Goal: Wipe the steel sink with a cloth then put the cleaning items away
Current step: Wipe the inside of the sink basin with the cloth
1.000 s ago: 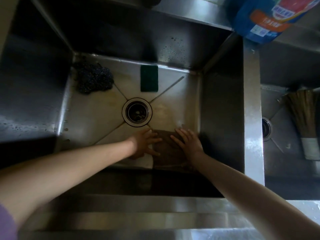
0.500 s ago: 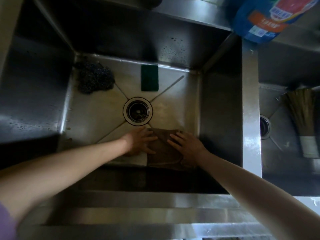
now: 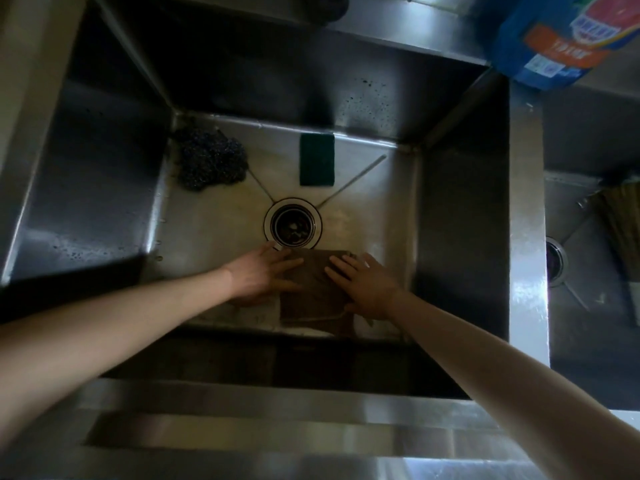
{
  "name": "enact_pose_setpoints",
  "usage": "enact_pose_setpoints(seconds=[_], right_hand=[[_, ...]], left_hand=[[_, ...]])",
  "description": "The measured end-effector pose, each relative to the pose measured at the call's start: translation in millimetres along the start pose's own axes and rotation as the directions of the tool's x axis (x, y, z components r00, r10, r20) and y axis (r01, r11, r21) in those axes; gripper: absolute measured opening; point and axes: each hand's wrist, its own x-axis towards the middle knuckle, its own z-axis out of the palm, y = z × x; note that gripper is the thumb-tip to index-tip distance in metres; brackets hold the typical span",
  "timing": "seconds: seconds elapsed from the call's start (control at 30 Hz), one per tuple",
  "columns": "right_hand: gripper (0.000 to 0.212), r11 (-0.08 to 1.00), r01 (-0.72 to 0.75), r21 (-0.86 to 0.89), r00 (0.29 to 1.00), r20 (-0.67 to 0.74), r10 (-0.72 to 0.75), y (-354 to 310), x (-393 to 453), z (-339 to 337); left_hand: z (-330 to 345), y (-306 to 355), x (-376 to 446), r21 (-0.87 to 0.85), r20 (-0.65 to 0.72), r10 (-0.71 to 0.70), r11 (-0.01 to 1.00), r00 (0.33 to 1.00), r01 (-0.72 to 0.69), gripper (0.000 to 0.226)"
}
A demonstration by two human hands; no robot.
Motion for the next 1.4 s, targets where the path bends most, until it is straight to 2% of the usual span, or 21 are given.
enact_pose_setpoints(seconds=[0.17, 0.3, 0.4, 0.57, 0.67, 0.83, 1.0, 1.1, 1.2, 1.4], right_hand=[[0.068, 0.995, 0.095, -0.042, 0.995, 0.037, -0.093, 6, -15, 2], [0.063, 0.998, 0.044, 0.041, 0.999, 0.007, -0.044, 7, -9, 2], [0.065, 0.998, 0.044, 0.043, 0.999, 0.014, -0.045, 7, -6, 9], [0.07, 0.994, 0.112, -0.011, 0.993, 0.05, -0.111, 3, -13, 12], [0.069, 0.993, 0.121, -0.012, 0.993, -0.016, -0.121, -2, -8, 7], [0.075, 0.989, 0.139, 0.047, 0.987, -0.09, -0.135, -12, 17, 5], [0.077, 0.978, 0.204, 0.036, 0.979, -0.041, -0.202, -18, 23, 9], [0.077, 0.982, 0.187, 0.041, 0.982, -0.019, -0.186, -6, 15, 18], [0.08, 0.987, 0.156, 0.022, 0.988, 0.007, -0.157, 8, 11, 20], [0.087, 0.989, 0.111, 0.094, 0.994, 0.001, -0.112, -3, 26, 11]], left_hand=[[-8, 13, 19, -0.13, -0.052, -0.18, 0.976, 0.982, 0.172, 0.076], [-6, 16, 38, -0.157, -0.054, -0.286, 0.949, 0.957, 0.274, 0.094], [-1, 18, 37, -0.13, -0.065, -0.291, 0.951, 0.955, 0.281, 0.098], [1, 26, 31, -0.023, -0.042, -0.221, 0.975, 0.974, 0.22, 0.103], [-1, 15, 25, -0.061, -0.07, -0.23, 0.972, 0.971, 0.226, 0.103], [4, -5, 9, -0.14, -0.117, -0.3, 0.949, 0.947, 0.283, 0.088], [14, -23, 0, -0.162, -0.083, -0.356, 0.926, 0.931, 0.34, 0.112], [18, -34, -7, -0.159, -0.09, -0.388, 0.915, 0.917, 0.371, 0.114], [22, -43, -12, -0.225, -0.05, -0.466, 0.867, 0.883, 0.445, 0.12], [23, -48, -13, -0.182, -0.054, -0.459, 0.878, 0.887, 0.443, 0.123]])
